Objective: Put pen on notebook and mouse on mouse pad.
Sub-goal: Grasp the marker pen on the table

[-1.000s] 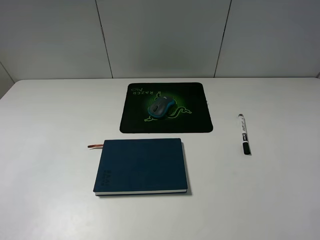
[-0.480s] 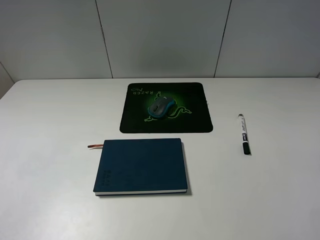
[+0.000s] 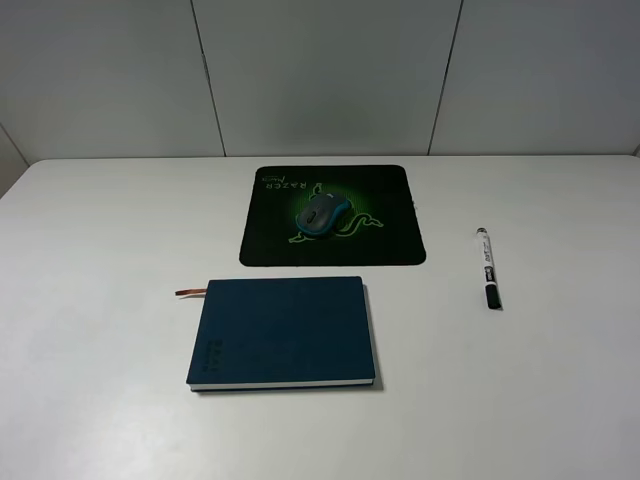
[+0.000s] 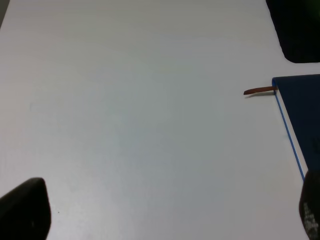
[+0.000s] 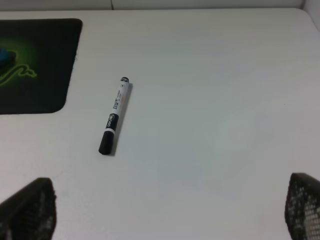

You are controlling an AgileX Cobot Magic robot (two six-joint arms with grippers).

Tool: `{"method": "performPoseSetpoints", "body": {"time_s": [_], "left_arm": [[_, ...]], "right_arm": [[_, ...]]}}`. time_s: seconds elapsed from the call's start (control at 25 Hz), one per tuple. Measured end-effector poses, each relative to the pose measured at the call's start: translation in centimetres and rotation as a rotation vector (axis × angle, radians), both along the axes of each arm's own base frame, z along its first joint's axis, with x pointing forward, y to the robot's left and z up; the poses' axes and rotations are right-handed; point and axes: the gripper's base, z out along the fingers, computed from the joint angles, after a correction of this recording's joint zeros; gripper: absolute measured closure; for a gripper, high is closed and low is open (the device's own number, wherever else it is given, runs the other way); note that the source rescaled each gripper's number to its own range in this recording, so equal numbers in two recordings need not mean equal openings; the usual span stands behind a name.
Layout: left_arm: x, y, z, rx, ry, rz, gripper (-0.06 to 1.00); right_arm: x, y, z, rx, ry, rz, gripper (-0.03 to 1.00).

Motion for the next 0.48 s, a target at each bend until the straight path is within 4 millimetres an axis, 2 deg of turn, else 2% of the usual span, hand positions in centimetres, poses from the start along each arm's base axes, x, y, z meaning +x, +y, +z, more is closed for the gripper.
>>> {"method": "performPoseSetpoints", "body": {"time_s": [0.48], "left_arm": [[0.00,0.00,0.00,0.001,0.000,-0.001,-0.05]], "right_arm": [[0.00,0.00,0.00,0.000,0.000,0.000,-0.03]]}}
